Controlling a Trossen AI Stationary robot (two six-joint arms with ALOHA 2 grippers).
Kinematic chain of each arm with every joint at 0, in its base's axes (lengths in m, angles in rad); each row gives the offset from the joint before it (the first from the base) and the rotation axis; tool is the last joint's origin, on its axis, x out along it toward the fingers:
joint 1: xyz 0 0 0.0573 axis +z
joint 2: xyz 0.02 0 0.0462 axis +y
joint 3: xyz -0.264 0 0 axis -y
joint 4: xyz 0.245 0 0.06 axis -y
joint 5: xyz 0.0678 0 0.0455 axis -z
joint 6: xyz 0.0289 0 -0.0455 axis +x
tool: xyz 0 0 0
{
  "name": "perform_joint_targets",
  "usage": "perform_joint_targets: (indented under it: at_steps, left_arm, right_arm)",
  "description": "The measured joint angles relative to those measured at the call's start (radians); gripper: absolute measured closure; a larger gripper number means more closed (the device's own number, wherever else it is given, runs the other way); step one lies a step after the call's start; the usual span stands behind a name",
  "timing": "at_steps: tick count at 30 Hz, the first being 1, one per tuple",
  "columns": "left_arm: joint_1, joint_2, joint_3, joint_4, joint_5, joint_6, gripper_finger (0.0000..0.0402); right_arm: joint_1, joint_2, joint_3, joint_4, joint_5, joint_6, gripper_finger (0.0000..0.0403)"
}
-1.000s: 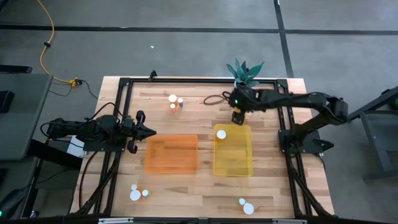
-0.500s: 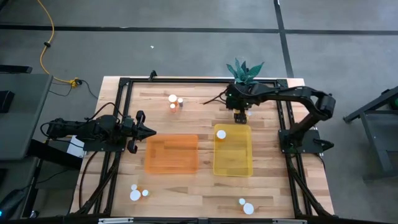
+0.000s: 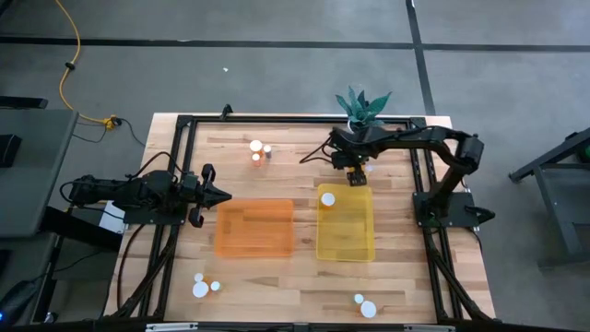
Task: Pick and place medicine bottles into bin by pill shape (circle, oval)
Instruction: Put the orange capsule bottle into the yellow bin
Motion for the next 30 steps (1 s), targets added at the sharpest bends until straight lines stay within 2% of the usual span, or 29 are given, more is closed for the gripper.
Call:
perform_joint_targets:
  at_steps: [14, 25, 30]
  left_arm:
    - [0.000, 0.000, 0.000, 0.000, 0.000, 0.000, 0.0396]
    - [0.000, 0.000, 0.000, 0.000, 0.000, 0.000, 0.0396]
    - [0.000, 0.000, 0.000, 0.000, 0.000, 0.000, 0.0396]
  right_arm:
    - [0.000, 0.042, 0.000, 0.040, 0.033, -0.006, 0.0103]
    - [0.000, 0.043, 0.000, 0.059, 0.033, -0.006, 0.0176]
    - [0.000, 0.043, 0.000, 0.061, 0.033, -0.005, 0.0192]
